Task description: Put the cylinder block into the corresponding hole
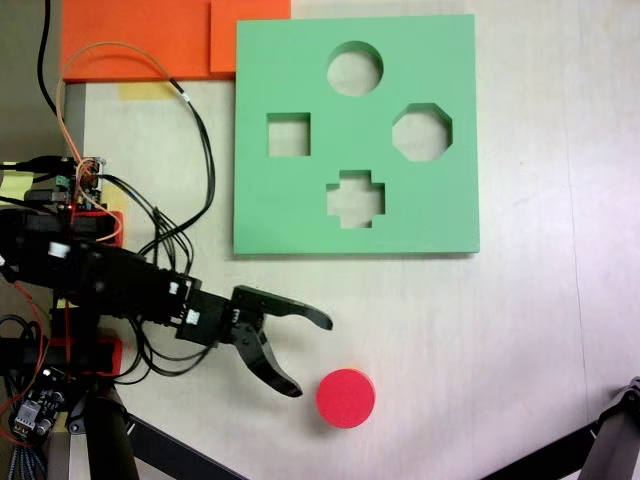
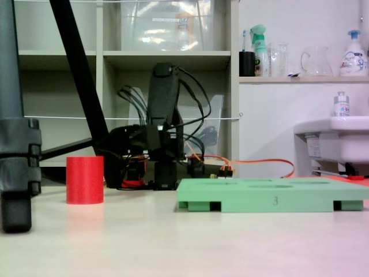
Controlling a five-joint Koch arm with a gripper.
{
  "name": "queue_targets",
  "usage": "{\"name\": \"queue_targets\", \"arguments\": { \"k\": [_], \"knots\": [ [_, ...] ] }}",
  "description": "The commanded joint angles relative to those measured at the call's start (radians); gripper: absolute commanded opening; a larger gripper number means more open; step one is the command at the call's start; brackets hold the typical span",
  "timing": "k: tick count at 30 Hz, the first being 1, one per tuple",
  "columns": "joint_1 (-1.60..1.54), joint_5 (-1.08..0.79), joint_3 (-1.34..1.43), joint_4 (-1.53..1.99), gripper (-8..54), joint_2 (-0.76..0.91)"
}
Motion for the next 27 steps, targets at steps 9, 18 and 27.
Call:
{"name": "queue_targets", "arguments": {
  "k": [9,18,27],
  "knots": [
    [0.061,0.002,-0.067,-0.39,48.0,-0.333],
    [0.121,-0.002,-0.235,-0.411,48.3,-0.518],
    [0.123,-0.031,-0.42,-0.394,48.0,-0.66]
  ]
}}
